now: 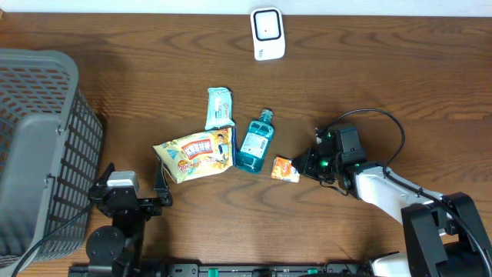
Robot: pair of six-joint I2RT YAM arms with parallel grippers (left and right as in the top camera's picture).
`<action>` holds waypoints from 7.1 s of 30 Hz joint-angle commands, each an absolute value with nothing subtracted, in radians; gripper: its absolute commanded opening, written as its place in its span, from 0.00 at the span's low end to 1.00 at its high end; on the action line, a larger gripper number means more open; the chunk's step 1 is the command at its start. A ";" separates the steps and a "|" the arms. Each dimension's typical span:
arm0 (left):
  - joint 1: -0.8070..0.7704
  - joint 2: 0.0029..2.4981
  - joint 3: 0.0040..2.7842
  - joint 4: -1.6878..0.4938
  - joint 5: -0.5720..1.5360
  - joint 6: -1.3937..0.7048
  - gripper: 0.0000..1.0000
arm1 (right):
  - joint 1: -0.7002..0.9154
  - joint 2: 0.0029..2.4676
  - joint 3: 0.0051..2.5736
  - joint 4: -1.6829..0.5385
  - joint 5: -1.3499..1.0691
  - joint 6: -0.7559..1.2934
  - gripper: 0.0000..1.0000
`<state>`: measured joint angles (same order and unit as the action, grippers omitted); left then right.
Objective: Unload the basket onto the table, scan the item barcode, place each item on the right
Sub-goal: 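Grasp the orange tissue pack with the right gripper, then lift the tissue pack and carry it to the white scanner, then hold the tissue pack in front of the scanner window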
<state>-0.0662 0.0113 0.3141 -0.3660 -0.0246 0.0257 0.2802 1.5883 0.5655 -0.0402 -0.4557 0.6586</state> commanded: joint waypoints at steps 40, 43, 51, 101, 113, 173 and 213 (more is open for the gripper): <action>-0.062 0.005 0.308 -0.366 -0.010 0.021 0.98 | 0.191 1.229 0.536 -0.255 -0.886 1.187 0.01; -0.062 0.005 0.308 -0.366 -0.010 0.021 0.98 | 0.191 1.229 0.536 -0.286 -0.930 1.364 0.02; -0.062 0.005 0.308 -0.366 -0.010 0.021 0.98 | 0.191 1.229 0.536 -0.352 -1.094 1.686 0.02; -0.062 0.005 0.308 -0.366 -0.010 0.021 0.98 | 0.191 1.227 0.536 -0.328 -0.949 0.918 0.01; -0.062 0.005 0.308 -0.366 -0.010 0.021 0.98 | 0.223 0.910 0.536 -0.338 -0.725 0.930 0.01; -0.062 0.005 0.308 -0.366 -0.010 0.021 0.98 | 0.413 1.926 1.017 0.948 0.147 0.178 0.01; -0.062 0.005 0.308 -0.366 -0.010 0.021 0.98 | 0.342 2.457 1.690 0.688 0.068 0.104 0.01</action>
